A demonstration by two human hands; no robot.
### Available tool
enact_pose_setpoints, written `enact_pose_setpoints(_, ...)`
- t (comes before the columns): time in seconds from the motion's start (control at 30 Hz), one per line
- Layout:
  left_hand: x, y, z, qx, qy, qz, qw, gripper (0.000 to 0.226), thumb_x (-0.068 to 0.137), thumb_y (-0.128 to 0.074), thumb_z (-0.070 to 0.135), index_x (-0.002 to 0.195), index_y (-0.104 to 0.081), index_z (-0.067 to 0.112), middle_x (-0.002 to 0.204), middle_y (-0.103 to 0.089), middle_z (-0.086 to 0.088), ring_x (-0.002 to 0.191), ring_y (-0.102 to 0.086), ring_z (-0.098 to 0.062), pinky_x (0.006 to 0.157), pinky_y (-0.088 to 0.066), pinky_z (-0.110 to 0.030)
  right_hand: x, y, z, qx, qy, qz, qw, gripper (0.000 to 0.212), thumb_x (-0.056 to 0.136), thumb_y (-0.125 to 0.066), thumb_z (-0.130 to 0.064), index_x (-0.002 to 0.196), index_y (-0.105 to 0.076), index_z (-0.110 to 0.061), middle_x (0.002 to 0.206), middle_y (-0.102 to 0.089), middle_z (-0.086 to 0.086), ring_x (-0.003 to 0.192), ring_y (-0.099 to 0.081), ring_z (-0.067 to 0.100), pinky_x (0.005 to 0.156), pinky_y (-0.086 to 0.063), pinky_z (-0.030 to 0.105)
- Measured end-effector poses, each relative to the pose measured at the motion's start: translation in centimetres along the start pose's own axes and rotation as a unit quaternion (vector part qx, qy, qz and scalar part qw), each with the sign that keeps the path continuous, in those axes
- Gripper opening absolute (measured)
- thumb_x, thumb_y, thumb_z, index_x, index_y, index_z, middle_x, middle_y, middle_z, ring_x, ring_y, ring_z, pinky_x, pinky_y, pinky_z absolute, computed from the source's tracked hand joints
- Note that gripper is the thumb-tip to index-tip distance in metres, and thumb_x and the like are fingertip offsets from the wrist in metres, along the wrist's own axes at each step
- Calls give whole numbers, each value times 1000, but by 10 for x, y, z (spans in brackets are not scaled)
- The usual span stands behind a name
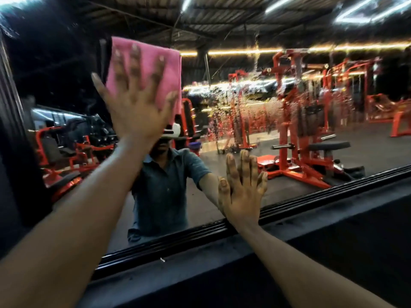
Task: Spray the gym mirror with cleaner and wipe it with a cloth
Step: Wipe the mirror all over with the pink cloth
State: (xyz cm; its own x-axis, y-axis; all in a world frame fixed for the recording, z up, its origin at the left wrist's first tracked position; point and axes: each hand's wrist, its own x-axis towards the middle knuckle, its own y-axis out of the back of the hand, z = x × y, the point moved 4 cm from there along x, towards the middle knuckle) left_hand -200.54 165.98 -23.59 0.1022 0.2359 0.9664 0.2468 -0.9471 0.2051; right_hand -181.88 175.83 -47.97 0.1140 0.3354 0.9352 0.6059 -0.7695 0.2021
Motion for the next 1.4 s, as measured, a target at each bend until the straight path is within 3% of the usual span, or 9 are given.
enact_pose_setpoints(0.03,-12,-4,9,8,10,-2,1000,74,102,-8,73,166,-5,37,174,-4,-14,160,-2,-39,117,0,-77,0,0,0,0,0,1,1000,62,106,-34,-46,165,-20,-33,175,-4,2,161,-3,27,124,-8,67)
enact_pose_setpoints(0.2,-41,-27,26,38,-205,-49,977,77,99,-9,74,165,4,38,175,6,-9,161,4,-33,117,-6,-78,0,-2,2,-13,-11,-9,1000,64,105,-37,-45,165,-20,-33,175,-3,2,161,-4,28,122,-11,68)
enact_pose_setpoints(0.37,-29,-13,-10,-41,48,13,998,71,103,-15,73,165,-1,40,175,-3,-10,160,-1,-36,117,0,-78,-2,0,-3,-23,-9,2,1000,63,105,-33,-47,165,-19,-33,175,-4,1,161,-6,27,122,-15,68)
enact_pose_setpoints(0.53,-121,-31,15,-48,-57,-25,997,71,106,-23,66,166,1,38,175,4,-9,161,2,-36,116,-6,-79,9,7,1,-26,0,8,1000,62,103,-35,-50,162,-21,-37,170,-19,5,154,-20,28,120,-17,58)
enact_pose_setpoints(0.67,-121,-36,18,-73,0,1,997,71,105,-30,65,165,-2,41,175,5,-5,161,3,-32,117,-3,-78,37,18,19,-9,-37,29,999,58,106,-19,-60,160,0,-52,170,-15,2,154,-17,22,124,2,40)
enact_pose_setpoints(0.93,-120,-41,34,-65,54,8,996,74,103,-35,68,165,-2,43,175,3,-4,161,4,-32,118,-2,-77,70,51,68,-48,-4,31,998,60,100,-35,-48,157,-36,-28,169,-26,6,154,-23,30,118,-15,54)
enact_pose_setpoints(1.1,-122,-39,39,-41,72,10,997,72,103,-28,72,165,-6,43,175,2,-4,161,5,-32,118,-1,-77,87,52,95,-45,44,10,998,57,102,-32,-50,158,-29,-35,169,-23,6,152,-26,32,116,-19,62)
enact_pose_setpoints(1.23,-125,-41,49,-30,113,5,993,72,102,-29,69,165,-5,44,175,5,-3,161,7,-32,117,-2,-78,99,40,108,-31,109,-5,994,57,106,-27,-53,162,-20,-41,173,-12,0,155,-19,28,121,-11,54)
enact_pose_setpoints(1.4,-133,-43,65,-23,182,19,983,71,101,-33,66,165,-10,44,176,3,-1,161,6,-30,117,-1,-78,101,30,125,-69,151,-1,986,59,108,-28,-54,164,-20,-38,175,-8,-1,158,-19,27,117,-22,56)
